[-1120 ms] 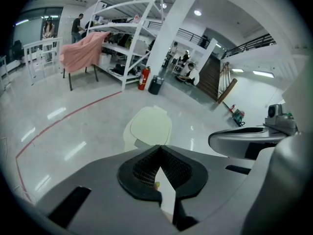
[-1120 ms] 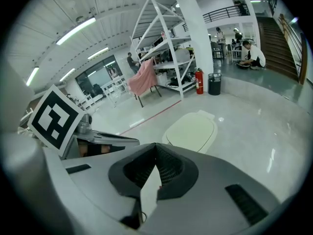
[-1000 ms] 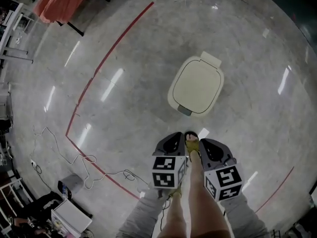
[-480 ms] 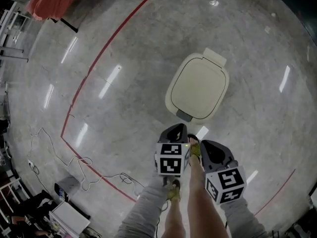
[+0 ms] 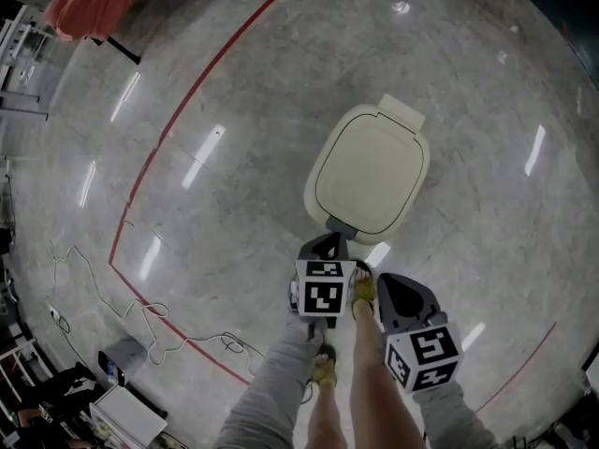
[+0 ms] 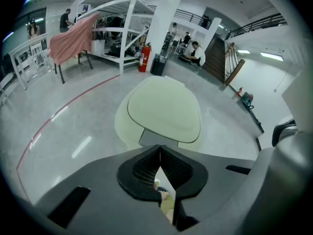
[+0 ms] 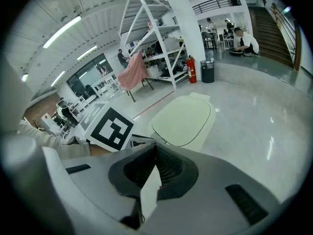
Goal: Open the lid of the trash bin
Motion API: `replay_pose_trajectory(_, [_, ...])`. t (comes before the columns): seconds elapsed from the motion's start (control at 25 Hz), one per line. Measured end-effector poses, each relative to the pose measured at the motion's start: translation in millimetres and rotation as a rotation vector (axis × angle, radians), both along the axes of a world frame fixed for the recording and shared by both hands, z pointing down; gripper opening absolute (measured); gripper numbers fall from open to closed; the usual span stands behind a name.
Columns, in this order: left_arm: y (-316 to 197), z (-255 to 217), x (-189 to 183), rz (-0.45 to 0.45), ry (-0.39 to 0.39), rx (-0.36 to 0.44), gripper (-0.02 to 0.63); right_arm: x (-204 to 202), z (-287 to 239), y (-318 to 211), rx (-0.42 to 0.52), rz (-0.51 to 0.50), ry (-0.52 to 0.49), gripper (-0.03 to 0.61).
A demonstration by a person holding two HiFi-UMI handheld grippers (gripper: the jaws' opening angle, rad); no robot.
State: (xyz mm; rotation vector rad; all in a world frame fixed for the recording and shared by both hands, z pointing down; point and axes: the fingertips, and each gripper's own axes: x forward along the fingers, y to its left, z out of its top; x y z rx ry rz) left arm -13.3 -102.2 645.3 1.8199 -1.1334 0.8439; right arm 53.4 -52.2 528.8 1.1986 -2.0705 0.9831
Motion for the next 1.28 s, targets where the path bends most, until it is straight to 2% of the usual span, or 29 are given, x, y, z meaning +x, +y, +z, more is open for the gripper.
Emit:
replay_pose_trajectory(0.28, [3,8,-1,-0.013,0.000,-0.009,0.006,-2,1,-4,0.010,0.018,-0.007,-0.003])
replay_pose_trajectory(0.48, [3,10,-4,-0.031,0.033,-0.034,0.006,-4,-3,-2,0.012,0.020,-0.008,-0.003])
replay_pose_trajectory(0.68, [3,11,-2,-0.008,-0.001,-0.017,0.008,-5,-1,4,0.015,0.021,-0.008,-0.003])
replay_pose_trajectory(1.28, [2,13,-1,-0.012,-0.013,-0.047,0.009,2,-9,15,0.029,0.020,0.010,-0.003])
